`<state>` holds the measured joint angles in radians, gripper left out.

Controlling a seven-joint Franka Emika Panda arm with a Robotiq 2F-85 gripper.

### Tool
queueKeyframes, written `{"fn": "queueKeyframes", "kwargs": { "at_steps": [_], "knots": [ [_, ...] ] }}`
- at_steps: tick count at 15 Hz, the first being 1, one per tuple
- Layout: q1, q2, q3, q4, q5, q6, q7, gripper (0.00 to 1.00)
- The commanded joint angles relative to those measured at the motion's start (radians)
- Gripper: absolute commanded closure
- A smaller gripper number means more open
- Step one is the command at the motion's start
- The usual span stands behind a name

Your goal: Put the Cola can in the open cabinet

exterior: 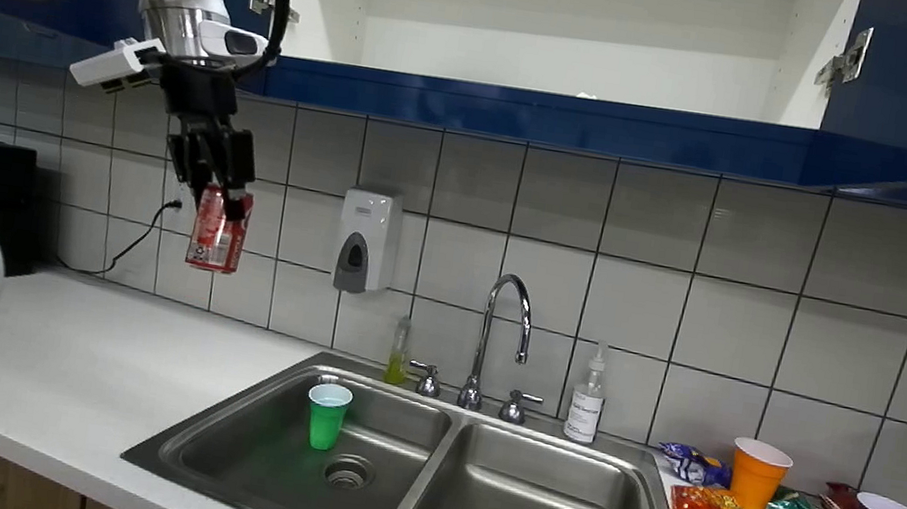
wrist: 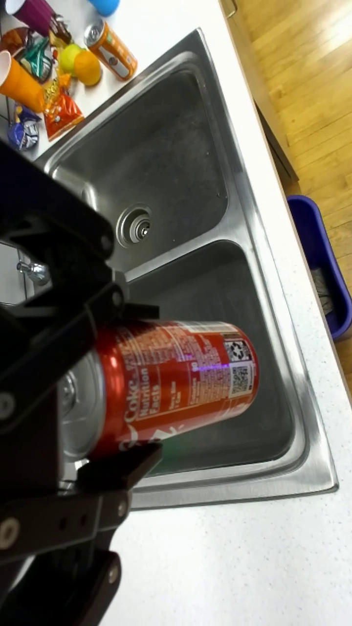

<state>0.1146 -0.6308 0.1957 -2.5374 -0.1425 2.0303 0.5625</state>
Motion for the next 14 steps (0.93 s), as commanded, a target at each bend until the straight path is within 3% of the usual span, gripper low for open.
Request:
{"fn": "queueKeyframes", "kwargs": {
  "at_steps": [1,14],
  "knots": [
    [-0.043,-0.036,0.035,0.054,0.009,-0.066,0.0,0.62],
    [-0.068,-0.064,0.053,0.227,-0.006,-0.188,-0.008,0.62]
  ]
}}
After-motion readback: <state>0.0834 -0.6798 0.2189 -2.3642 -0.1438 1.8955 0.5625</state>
